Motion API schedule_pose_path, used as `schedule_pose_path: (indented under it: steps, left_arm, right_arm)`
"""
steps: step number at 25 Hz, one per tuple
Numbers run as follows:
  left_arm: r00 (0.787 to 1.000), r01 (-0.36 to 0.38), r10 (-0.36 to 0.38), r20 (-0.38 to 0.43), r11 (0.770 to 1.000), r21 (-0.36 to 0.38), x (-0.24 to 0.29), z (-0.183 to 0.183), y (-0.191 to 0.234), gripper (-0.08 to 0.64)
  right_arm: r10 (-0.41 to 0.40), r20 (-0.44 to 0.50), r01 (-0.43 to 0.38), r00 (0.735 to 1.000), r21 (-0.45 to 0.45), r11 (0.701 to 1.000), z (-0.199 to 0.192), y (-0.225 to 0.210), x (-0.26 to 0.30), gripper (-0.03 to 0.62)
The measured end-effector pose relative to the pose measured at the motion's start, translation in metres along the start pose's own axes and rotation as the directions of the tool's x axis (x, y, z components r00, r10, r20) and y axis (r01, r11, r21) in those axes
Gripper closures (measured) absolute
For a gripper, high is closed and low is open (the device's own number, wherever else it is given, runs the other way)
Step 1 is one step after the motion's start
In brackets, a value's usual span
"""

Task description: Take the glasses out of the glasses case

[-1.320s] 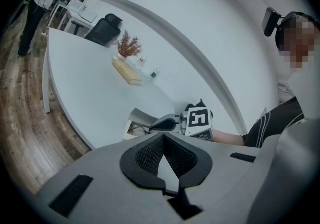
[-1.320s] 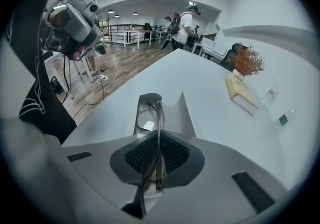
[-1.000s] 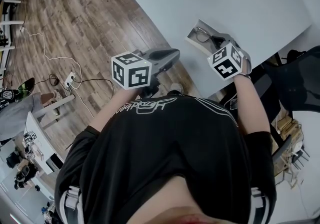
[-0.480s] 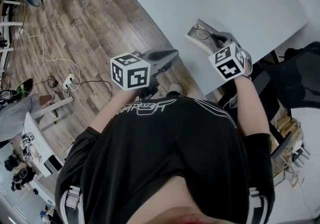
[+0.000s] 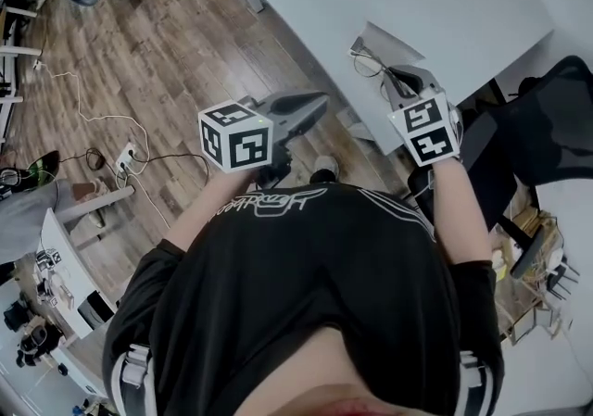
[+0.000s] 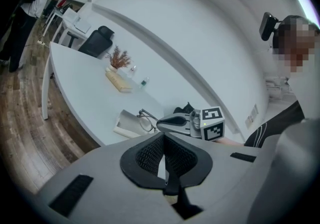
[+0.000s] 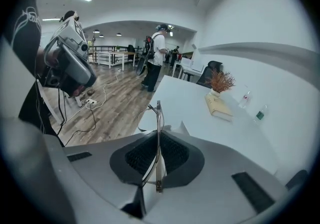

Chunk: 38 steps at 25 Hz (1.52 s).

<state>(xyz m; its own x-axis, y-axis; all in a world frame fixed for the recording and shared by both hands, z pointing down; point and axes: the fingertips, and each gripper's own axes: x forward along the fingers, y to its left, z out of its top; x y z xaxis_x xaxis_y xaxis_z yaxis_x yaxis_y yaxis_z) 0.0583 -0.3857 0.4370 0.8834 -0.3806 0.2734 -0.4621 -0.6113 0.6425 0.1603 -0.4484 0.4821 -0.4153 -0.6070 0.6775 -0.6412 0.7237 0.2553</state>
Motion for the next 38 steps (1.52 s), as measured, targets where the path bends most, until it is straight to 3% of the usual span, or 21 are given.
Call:
schedule_pose_path:
  steps: [8,20,33,38]
  left_arm:
    - [0.999,0.031,-0.032,0.032,0.999,0.044,-0.060,-0.019,-0.046,0.552]
    - [0.995,0.074,-0.083,0.061,0.987,0.144,-0.148,-0.062,-0.123,0.552]
    - [0.995,0.089,-0.099,0.033,0.970,0.225,-0.213,-0.111,-0.159,0.552]
    - [0.993,0.113,-0.119,0.019,0.973,0.203,-0.222,-0.128,-0.165,0.552]
  right_arm:
    - [-0.035,0.098,0.027,0.995,0.073,0.997,0.028,0.071,-0.066,0.571]
    - [-0.102,0.200,0.073,0.975,0.149,0.986,0.038,0.183,-0.163,0.571]
    - [-0.157,0.209,0.107,0.965,0.234,0.966,0.022,0.283,-0.222,0.571]
    - [-0.172,0.191,0.119,0.966,0.264,0.957,0.011,0.302,-0.234,0.571]
